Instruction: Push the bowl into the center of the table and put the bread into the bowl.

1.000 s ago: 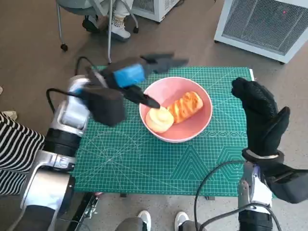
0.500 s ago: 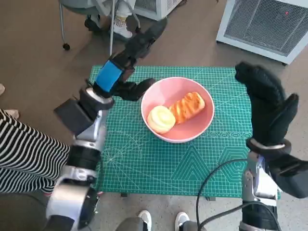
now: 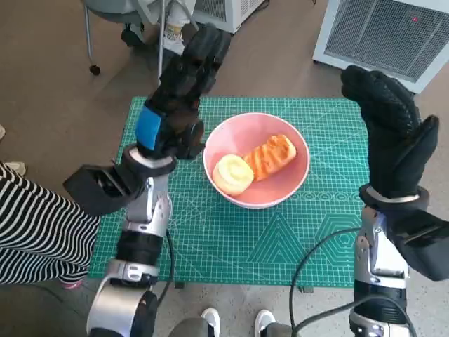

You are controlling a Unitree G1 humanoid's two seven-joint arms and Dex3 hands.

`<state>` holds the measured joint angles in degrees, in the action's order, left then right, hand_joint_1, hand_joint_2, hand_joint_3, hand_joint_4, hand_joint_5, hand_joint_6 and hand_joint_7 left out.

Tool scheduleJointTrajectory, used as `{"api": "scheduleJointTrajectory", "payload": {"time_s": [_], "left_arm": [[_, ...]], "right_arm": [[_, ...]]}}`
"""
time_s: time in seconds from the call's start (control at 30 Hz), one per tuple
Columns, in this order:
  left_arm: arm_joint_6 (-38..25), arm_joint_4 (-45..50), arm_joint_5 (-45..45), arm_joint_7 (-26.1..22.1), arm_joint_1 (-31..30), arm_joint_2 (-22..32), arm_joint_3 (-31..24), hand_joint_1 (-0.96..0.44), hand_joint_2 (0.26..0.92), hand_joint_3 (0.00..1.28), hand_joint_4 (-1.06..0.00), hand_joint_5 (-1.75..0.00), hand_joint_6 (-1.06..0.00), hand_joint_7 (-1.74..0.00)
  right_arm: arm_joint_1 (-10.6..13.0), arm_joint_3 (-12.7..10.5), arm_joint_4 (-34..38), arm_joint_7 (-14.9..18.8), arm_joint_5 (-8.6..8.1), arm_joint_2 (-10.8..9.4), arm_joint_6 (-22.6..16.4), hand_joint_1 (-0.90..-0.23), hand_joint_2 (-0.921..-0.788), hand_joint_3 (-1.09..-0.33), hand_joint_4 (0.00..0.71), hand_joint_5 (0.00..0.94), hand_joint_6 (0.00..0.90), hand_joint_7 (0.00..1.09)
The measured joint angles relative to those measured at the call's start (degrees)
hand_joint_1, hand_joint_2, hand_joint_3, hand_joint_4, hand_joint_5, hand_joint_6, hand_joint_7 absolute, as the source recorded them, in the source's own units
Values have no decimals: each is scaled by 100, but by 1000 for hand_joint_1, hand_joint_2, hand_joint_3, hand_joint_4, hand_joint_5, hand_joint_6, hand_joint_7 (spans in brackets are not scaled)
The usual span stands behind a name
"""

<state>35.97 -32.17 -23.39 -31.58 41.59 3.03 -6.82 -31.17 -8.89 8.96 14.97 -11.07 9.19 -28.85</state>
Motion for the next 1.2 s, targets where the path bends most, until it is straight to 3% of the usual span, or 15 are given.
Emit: {"api": "scheduleJointTrajectory", "payload": {"time_s": [0.6,0.83,1.2], "left_arm": [[-505,-10,-239,-386,-118,-80,-235,-768,921,581,-107,-8,-124,-30],[-551,-8,-242,-446,-118,-74,-315,-747,921,558,-118,-11,-153,-49],[-877,7,-693,-660,-116,-99,-545,-679,921,379,-134,-12,-184,-70]], "right_arm": [[-436,43,449,0,3,-18,44,-731,-921,-719,211,3,113,419],[-480,60,488,0,4,-17,119,-724,-921,-721,210,2,114,415],[-515,88,487,1,5,-16,200,-716,-921,-723,218,5,118,411]]}}
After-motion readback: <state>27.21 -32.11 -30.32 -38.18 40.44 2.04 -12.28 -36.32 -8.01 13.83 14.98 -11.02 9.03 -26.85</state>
